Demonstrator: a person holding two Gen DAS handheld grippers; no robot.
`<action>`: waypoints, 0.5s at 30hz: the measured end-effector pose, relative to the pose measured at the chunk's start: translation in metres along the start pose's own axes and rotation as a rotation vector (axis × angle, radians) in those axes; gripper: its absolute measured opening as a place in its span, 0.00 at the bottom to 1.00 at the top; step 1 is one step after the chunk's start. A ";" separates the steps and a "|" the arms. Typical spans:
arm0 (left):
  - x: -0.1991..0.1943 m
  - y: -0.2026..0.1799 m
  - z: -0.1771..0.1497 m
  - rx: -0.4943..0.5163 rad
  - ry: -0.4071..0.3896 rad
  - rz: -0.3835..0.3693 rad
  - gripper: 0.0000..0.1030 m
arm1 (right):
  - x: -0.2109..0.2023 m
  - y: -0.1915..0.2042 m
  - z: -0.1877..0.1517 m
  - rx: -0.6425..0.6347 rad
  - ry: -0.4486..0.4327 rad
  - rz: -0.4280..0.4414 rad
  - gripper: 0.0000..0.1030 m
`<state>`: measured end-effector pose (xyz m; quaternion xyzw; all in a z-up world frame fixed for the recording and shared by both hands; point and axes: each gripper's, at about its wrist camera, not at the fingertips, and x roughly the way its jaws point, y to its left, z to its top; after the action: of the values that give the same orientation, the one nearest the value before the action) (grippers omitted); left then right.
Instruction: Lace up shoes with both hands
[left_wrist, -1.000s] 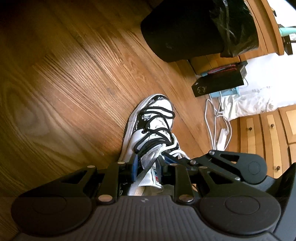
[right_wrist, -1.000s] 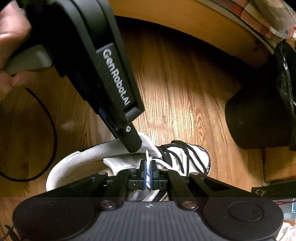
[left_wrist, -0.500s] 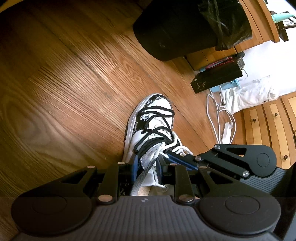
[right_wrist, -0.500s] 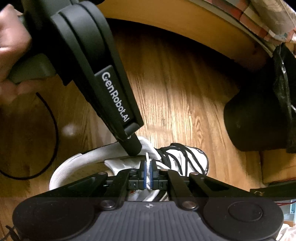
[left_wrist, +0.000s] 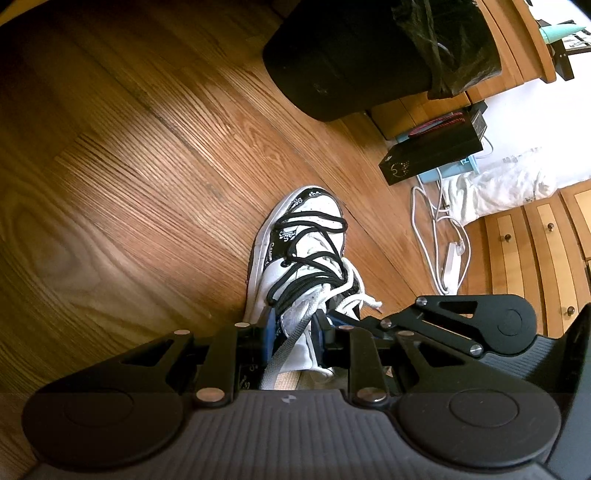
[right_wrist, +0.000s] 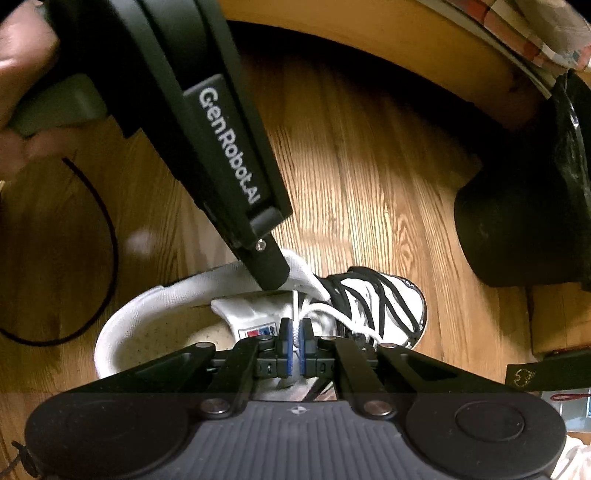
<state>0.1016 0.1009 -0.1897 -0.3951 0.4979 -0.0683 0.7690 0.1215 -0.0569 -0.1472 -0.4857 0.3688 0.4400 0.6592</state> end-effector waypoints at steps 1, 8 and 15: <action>0.000 0.000 0.000 0.000 0.000 0.000 0.23 | 0.000 0.001 0.002 0.001 -0.001 -0.003 0.03; 0.000 -0.001 0.000 0.001 -0.001 0.003 0.23 | 0.002 -0.004 0.002 0.023 -0.001 0.010 0.03; 0.001 0.000 0.000 0.000 -0.002 0.002 0.23 | 0.000 -0.014 0.003 0.057 -0.031 0.020 0.03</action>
<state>0.1020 0.1004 -0.1901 -0.3945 0.4977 -0.0671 0.7695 0.1345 -0.0561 -0.1417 -0.4561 0.3757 0.4432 0.6741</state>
